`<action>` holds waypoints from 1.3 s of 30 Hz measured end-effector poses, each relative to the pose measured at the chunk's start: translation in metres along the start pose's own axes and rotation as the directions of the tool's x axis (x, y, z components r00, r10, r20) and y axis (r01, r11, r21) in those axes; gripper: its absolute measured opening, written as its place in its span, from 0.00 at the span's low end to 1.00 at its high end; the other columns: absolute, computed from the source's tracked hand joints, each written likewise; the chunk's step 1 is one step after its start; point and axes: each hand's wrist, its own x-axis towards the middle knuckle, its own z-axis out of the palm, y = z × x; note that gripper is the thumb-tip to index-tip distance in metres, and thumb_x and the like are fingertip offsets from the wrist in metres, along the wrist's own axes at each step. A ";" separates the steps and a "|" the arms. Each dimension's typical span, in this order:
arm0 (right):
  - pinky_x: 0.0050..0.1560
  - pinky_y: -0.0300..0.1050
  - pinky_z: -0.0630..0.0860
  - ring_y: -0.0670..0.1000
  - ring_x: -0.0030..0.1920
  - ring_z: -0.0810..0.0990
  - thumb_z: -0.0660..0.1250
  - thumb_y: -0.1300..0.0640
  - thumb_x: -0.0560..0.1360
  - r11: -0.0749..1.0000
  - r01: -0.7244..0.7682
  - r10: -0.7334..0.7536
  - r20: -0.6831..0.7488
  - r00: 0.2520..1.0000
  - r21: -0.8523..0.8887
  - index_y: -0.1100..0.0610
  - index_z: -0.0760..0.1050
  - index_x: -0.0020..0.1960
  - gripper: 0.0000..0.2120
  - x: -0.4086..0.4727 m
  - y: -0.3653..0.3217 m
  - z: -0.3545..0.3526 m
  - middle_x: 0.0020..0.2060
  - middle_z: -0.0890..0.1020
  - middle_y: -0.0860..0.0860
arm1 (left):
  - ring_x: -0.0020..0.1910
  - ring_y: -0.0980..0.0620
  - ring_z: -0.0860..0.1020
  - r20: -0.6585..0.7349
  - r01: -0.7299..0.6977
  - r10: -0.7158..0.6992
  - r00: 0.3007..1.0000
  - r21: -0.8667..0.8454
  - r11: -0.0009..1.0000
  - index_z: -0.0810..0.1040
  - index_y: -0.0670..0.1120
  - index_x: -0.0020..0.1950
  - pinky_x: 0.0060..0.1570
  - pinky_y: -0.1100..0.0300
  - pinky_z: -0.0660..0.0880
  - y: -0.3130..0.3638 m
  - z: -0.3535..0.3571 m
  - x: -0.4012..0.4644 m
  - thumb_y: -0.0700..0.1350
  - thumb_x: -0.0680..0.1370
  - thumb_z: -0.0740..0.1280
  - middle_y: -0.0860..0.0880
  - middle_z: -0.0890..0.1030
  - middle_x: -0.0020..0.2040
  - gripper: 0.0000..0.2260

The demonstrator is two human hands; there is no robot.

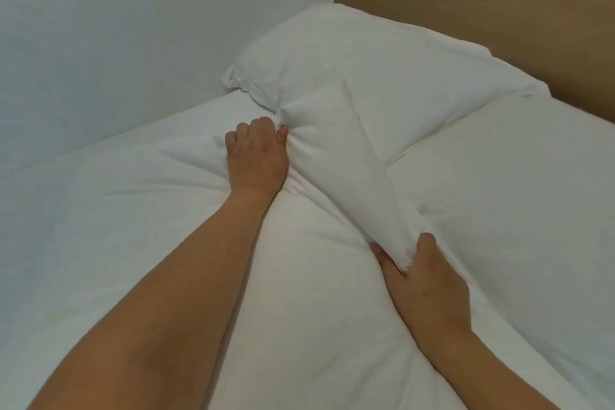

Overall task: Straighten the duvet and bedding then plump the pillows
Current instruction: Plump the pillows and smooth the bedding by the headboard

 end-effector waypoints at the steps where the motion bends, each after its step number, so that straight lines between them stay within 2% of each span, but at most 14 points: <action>1: 0.41 0.50 0.76 0.51 0.38 0.77 0.57 0.27 0.70 1.000 -0.021 0.022 -0.011 1.000 0.019 0.51 0.64 0.46 0.26 0.003 0.006 0.015 0.38 0.76 0.46 | 0.40 0.41 0.73 0.004 0.005 -0.005 1.000 -0.006 1.000 0.71 0.42 0.42 0.44 0.49 0.64 -0.003 0.015 -0.002 0.50 0.81 0.56 0.42 0.75 0.38 0.15; 5: 0.42 0.47 0.72 0.53 0.45 0.78 0.61 0.30 0.71 0.997 -0.031 0.034 -0.036 0.999 0.070 0.53 0.66 0.55 0.28 0.014 0.025 0.056 0.46 0.79 0.49 | 0.46 0.41 0.71 0.006 0.042 -0.042 0.999 -0.012 0.999 0.72 0.41 0.47 0.49 0.47 0.64 -0.004 0.050 -0.005 0.52 0.82 0.52 0.41 0.75 0.45 0.17; 10: 0.43 0.47 0.69 0.55 0.48 0.79 0.53 0.25 0.67 0.998 0.003 0.002 -0.072 0.997 0.059 0.56 0.66 0.61 0.38 0.019 0.033 0.074 0.49 0.80 0.52 | 0.54 0.41 0.70 0.045 0.059 -0.060 0.997 0.023 0.998 0.72 0.43 0.56 0.58 0.46 0.62 -0.011 0.067 -0.011 0.56 0.79 0.48 0.42 0.74 0.55 0.21; 15: 0.41 0.48 0.70 0.57 0.46 0.80 0.49 0.21 0.65 1.000 -0.009 0.009 -0.079 0.997 -0.003 0.57 0.65 0.60 0.43 0.023 0.037 0.078 0.47 0.81 0.53 | 0.55 0.41 0.70 0.092 0.023 -0.027 0.995 0.047 0.999 0.71 0.42 0.58 0.60 0.45 0.60 -0.006 0.068 -0.015 0.58 0.78 0.47 0.43 0.74 0.55 0.24; 18: 0.42 0.48 0.72 0.56 0.44 0.79 0.47 0.19 0.64 1.000 -0.016 0.015 -0.058 0.998 -0.022 0.55 0.65 0.58 0.43 0.024 0.041 0.081 0.45 0.80 0.52 | 0.54 0.40 0.71 0.177 0.005 -0.024 0.984 0.106 0.994 0.72 0.42 0.59 0.59 0.44 0.62 -0.002 0.069 -0.019 0.59 0.78 0.49 0.41 0.75 0.54 0.25; 21: 0.45 0.51 0.75 0.54 0.43 0.79 0.48 0.21 0.66 0.991 -0.019 0.029 -0.081 0.996 0.130 0.53 0.69 0.52 0.38 0.027 0.048 0.078 0.42 0.80 0.50 | 0.60 0.39 0.71 0.295 0.010 -0.031 0.955 0.073 0.997 0.71 0.41 0.66 0.66 0.41 0.60 0.005 0.060 -0.023 0.60 0.77 0.47 0.41 0.75 0.59 0.29; 24: 0.51 0.51 0.76 0.53 0.48 0.80 0.52 0.25 0.72 0.961 -0.023 0.035 -0.039 0.999 0.277 0.51 0.75 0.54 0.32 0.029 0.048 0.070 0.46 0.82 0.48 | 0.74 0.41 0.59 0.368 0.009 -0.022 0.930 0.037 0.999 0.59 0.44 0.75 0.74 0.39 0.46 -0.002 0.022 -0.033 0.59 0.78 0.50 0.42 0.63 0.74 0.30; 26: 0.53 0.49 0.74 0.55 0.53 0.80 0.55 0.33 0.77 0.966 -0.070 0.053 0.074 0.996 0.247 0.51 0.76 0.57 0.25 0.031 0.044 0.058 0.51 0.82 0.50 | 0.77 0.42 0.51 0.411 -0.047 0.012 0.912 0.076 0.996 0.54 0.49 0.77 0.72 0.36 0.38 -0.014 -0.019 -0.048 0.59 0.78 0.51 0.43 0.55 0.77 0.29; 29: 0.57 0.51 0.72 0.60 0.59 0.77 0.60 0.50 0.80 0.990 -0.112 0.094 0.192 0.977 0.085 0.56 0.74 0.60 0.14 0.036 0.018 0.030 0.58 0.79 0.59 | 0.78 0.44 0.48 0.359 -0.104 0.016 0.933 0.228 0.968 0.58 0.53 0.75 0.69 0.33 0.34 -0.047 -0.086 -0.070 0.61 0.78 0.50 0.45 0.53 0.78 0.26; 30: 0.62 0.53 0.69 0.62 0.63 0.74 0.61 0.55 0.78 0.996 -0.078 0.084 0.149 0.985 -0.046 0.59 0.70 0.65 0.17 0.039 0.002 0.021 0.63 0.75 0.61 | 0.77 0.43 0.48 0.333 -0.053 -0.046 0.942 0.283 0.958 0.60 0.53 0.75 0.68 0.31 0.35 -0.062 -0.102 -0.074 0.61 0.78 0.49 0.46 0.54 0.77 0.26; 32: 0.72 0.57 0.58 0.62 0.71 0.64 0.63 0.58 0.74 0.944 0.120 -0.117 0.028 0.993 -0.306 0.59 0.57 0.75 0.32 0.036 -0.042 0.014 0.72 0.63 0.62 | 0.77 0.41 0.49 0.313 0.164 -0.270 0.911 0.325 0.931 0.61 0.55 0.75 0.68 0.27 0.39 -0.091 -0.121 -0.077 0.61 0.78 0.47 0.47 0.56 0.77 0.26; 34: 0.75 0.60 0.43 0.59 0.77 0.53 0.57 0.50 0.76 0.847 0.395 -0.415 0.022 0.910 -0.356 0.55 0.51 0.79 0.34 0.030 -0.098 0.023 0.77 0.53 0.58 | 0.78 0.41 0.45 0.369 0.405 -0.499 0.784 0.305 0.862 0.55 0.58 0.77 0.66 0.25 0.39 -0.114 -0.124 -0.077 0.62 0.79 0.45 0.50 0.51 0.79 0.26; 36: 0.73 0.63 0.35 0.56 0.78 0.46 0.47 0.42 0.78 0.741 0.589 -0.579 0.137 0.804 -0.322 0.48 0.50 0.79 0.30 0.032 -0.143 0.043 0.79 0.48 0.53 | 0.78 0.40 0.40 0.460 0.484 -0.562 0.687 0.286 0.827 0.47 0.61 0.78 0.65 0.24 0.39 -0.125 -0.116 -0.084 0.63 0.79 0.42 0.54 0.45 0.80 0.27; 39: 0.72 0.64 0.31 0.55 0.78 0.40 0.41 0.37 0.80 0.632 0.662 -0.589 0.305 0.748 -0.402 0.43 0.45 0.79 0.29 0.053 -0.150 0.080 0.80 0.44 0.51 | 0.77 0.39 0.37 0.472 0.451 -0.521 0.712 0.262 0.853 0.40 0.62 0.78 0.63 0.23 0.38 -0.127 -0.098 -0.097 0.64 0.79 0.40 0.54 0.41 0.80 0.27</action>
